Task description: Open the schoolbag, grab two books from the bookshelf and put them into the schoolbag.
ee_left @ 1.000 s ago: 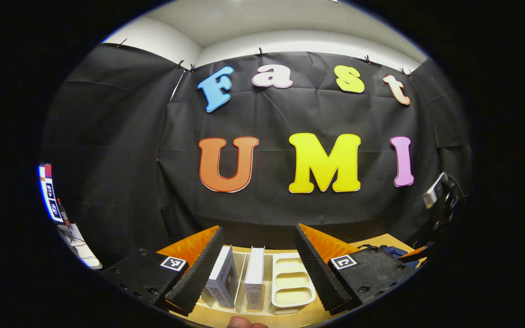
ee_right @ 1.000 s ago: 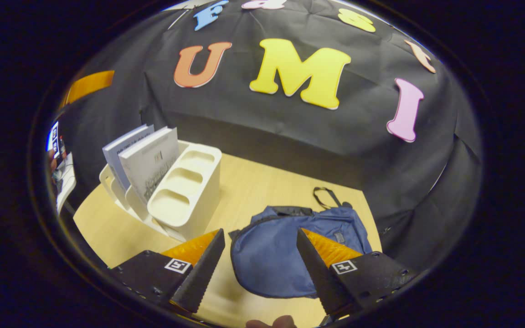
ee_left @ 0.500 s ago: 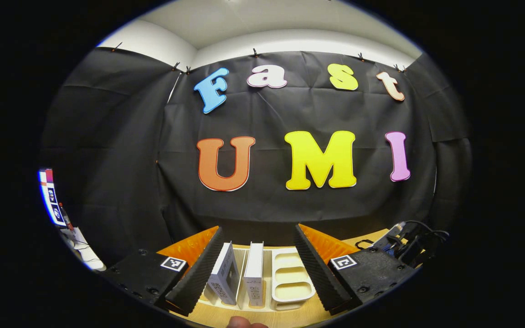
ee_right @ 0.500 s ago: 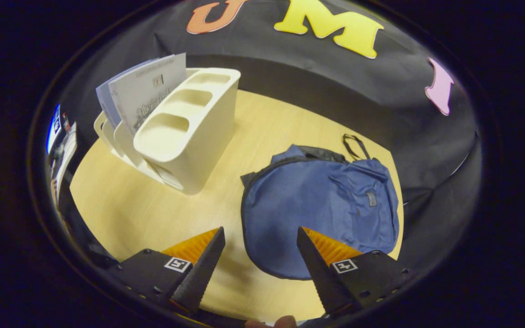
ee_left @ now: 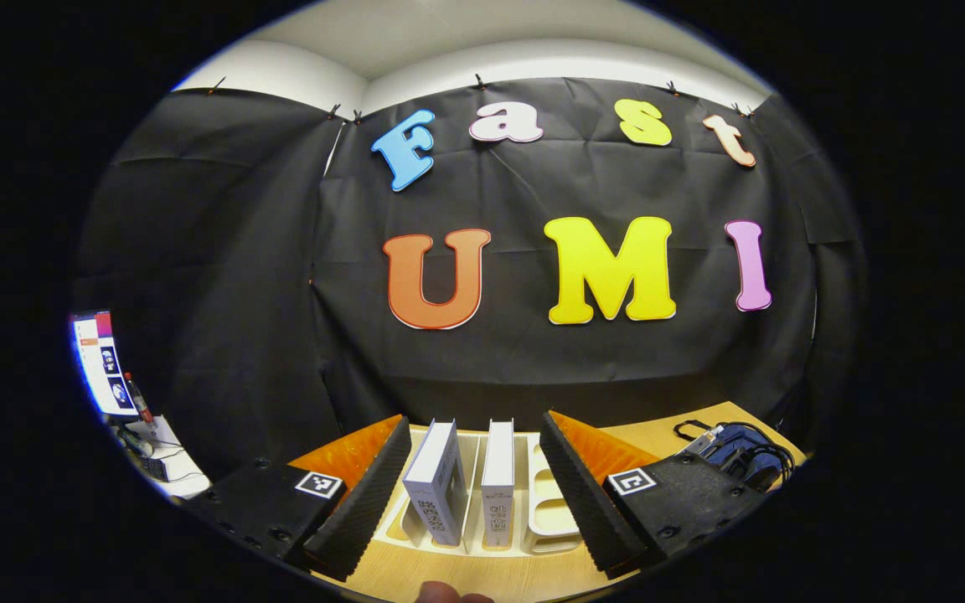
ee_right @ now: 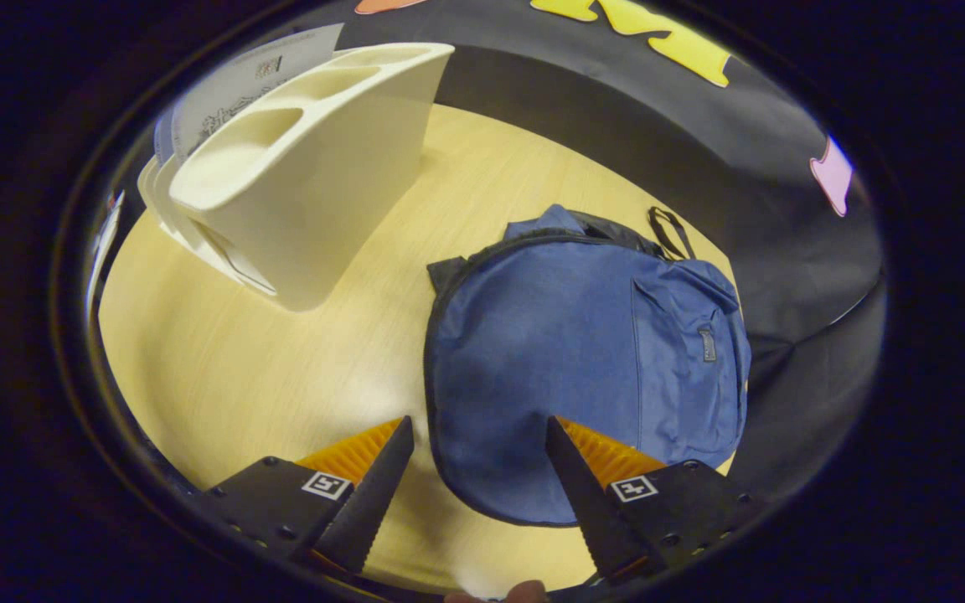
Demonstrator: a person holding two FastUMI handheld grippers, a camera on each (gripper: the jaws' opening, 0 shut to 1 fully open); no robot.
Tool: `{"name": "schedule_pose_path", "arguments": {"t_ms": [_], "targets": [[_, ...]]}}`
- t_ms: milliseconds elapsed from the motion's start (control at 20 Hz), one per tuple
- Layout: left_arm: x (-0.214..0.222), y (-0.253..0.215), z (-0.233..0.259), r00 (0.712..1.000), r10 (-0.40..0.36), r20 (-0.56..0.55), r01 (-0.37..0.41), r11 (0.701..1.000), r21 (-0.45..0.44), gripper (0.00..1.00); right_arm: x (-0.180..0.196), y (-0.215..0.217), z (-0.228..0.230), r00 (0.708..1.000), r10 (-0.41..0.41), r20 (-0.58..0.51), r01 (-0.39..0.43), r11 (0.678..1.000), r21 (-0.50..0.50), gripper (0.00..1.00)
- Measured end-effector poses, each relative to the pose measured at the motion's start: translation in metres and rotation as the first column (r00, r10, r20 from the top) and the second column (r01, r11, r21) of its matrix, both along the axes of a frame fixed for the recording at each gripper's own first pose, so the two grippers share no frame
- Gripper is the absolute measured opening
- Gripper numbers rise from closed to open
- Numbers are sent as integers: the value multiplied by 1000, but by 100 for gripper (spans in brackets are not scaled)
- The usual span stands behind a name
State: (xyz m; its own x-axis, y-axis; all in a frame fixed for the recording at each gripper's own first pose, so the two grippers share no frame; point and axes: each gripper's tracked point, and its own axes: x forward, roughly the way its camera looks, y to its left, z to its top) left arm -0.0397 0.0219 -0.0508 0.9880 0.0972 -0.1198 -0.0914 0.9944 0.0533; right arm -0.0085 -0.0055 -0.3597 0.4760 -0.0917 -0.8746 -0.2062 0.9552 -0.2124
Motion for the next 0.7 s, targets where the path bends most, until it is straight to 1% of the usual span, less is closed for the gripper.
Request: {"name": "schedule_pose_path", "arguments": {"t_ms": [150, 300, 350, 400, 450, 500, 600, 700], "targets": [[-2, 3, -4, 1000, 11, -10, -11, 1000, -6, 99, 6, -3, -4, 1000, -8, -3, 8, 1000, -30, 96], [-3, 5, -7, 1000, 17, -19, -17, 1000, -9, 99, 14, -5, -11, 1000, -28, -6, 28, 999, -45, 95], [-3, 5, -7, 1000, 19, -20, -19, 1000, -9, 99, 16, -8, -11, 999, -38, -6, 38, 998, -42, 99], [-4, 5, -7, 1000, 19, -21, -20, 1000, -9, 99, 17, -9, -11, 999, -49, -10, 48, 998, -36, 93], [-3, 6, -6, 1000, 20, -22, -20, 1000, -10, 99, 17, -10, -11, 998, -59, -13, 59, 998, -30, 95], [-2, 5, -7, 1000, 19, -24, -20, 1000, -12, 99, 19, -10, -10, 998, -65, -19, 65, 998, -24, 86], [-1, 4, -8, 1000, 17, -25, -18, 1000, -19, 99, 19, -8, -11, 997, -67, -27, 68, 998, 2, 76], [1, 2, -11, 999, 14, -33, -14, 1000, -25, 99, 19, -6, -8, 997, -70, -27, 71, 997, 19, 58]]}}
